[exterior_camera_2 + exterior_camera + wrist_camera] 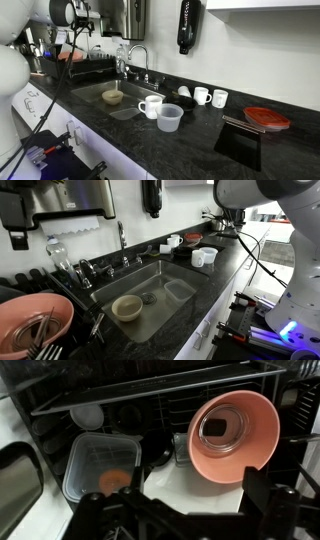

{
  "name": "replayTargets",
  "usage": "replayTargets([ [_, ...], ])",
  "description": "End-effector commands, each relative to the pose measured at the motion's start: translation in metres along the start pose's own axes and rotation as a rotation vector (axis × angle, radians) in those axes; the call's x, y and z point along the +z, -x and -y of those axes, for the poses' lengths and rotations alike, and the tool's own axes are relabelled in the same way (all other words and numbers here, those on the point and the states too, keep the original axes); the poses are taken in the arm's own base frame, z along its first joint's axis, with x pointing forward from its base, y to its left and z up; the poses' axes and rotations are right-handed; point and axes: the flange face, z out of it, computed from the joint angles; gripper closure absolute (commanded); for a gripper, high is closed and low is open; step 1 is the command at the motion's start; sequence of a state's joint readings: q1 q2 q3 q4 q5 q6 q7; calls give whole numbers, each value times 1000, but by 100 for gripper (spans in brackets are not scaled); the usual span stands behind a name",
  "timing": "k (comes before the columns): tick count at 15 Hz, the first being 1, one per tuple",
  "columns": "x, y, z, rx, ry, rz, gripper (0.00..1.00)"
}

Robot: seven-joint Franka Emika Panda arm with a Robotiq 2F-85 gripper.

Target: Take the pink bowl out of the sink and put it in the dish rack

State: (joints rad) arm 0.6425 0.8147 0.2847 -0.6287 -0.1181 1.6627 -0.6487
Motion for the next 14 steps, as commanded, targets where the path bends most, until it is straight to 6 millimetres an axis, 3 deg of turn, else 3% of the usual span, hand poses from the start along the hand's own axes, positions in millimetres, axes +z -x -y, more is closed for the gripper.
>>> replayTargets([
  [1,-16,14,6,154,6,72,0],
  [7,-33,34,27,393,-17,136,0],
  [9,-45,40,35,416,-20,119,0],
  [10,-37,27,26,384,-15,125,0],
  [14,-45,36,33,400,-13,134,0],
])
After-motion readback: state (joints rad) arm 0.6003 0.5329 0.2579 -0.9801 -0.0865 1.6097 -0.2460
